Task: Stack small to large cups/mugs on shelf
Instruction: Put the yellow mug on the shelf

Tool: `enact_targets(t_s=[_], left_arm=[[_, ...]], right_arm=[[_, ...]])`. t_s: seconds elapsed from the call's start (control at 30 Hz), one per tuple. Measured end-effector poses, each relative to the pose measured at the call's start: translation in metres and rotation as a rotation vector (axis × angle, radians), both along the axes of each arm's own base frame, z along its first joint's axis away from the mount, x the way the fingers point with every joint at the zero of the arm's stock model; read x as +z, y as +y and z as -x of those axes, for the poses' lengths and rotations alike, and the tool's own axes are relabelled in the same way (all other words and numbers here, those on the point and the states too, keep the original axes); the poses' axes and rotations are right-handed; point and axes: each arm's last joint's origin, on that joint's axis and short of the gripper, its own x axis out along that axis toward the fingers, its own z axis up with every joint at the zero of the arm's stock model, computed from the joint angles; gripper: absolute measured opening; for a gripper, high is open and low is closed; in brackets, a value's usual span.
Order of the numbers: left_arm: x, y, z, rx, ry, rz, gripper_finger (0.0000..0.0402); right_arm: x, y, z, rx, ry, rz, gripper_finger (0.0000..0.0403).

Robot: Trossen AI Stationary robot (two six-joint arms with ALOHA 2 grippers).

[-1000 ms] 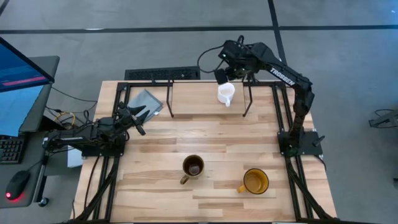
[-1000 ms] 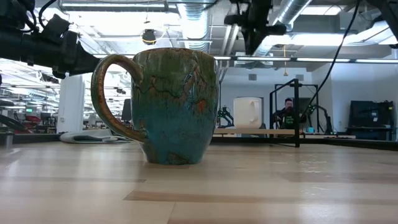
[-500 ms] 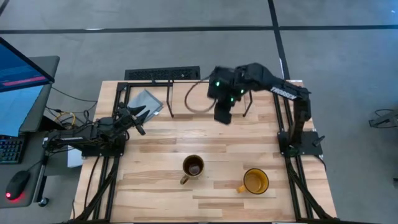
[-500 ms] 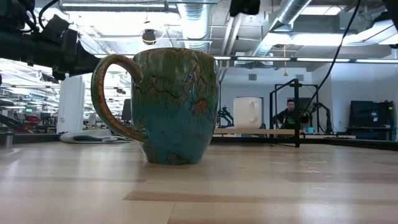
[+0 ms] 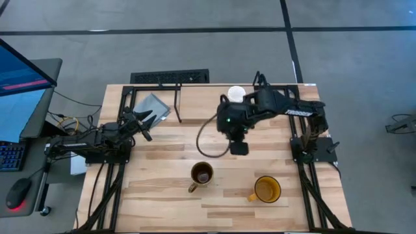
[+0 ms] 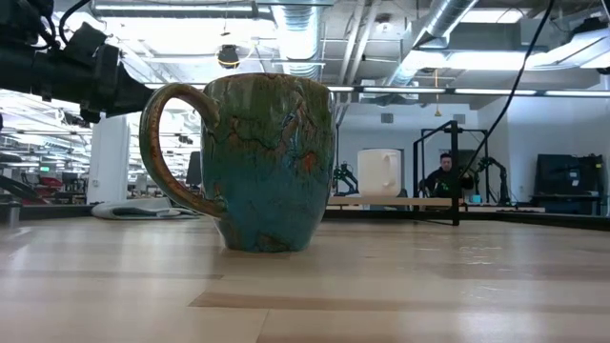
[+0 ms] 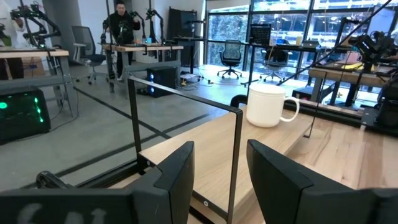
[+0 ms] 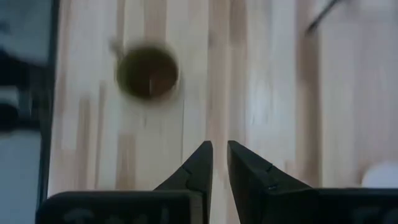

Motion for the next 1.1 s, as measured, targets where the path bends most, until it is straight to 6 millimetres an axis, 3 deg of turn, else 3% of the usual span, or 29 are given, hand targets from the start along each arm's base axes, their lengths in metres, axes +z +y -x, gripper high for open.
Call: enact_targets(t_s=[0.17, 0.33, 0.77, 0.9, 1.1], left_arm=[[0.0, 0.0, 0.0, 0.0, 0.0, 0.0, 0.014], [0.0, 0.0, 0.0, 0.0, 0.0, 0.0, 0.014], [0.0, 0.0, 0.0, 0.0, 0.002, 0.0, 0.014], [0.0, 0.0, 0.0, 0.0, 0.001, 0.0, 0.014], [0.0, 0.0, 0.0, 0.0, 0.001, 0.0, 0.014]], right_arm=[[-0.019, 0.018, 0.006, 0.038, 0.094, 0.005, 0.0071], [-0.05, 0.031, 0.02, 0.067, 0.236, 0.022, 0.0071], [-0.105, 0.038, 0.07, -0.089, 0.489, 0.045, 0.0077], [-0.116, 0.038, 0.083, -0.08, 0.532, 0.06, 0.0106], [-0.126, 0.038, 0.102, -0.054, 0.554, 0.074, 0.0187]])
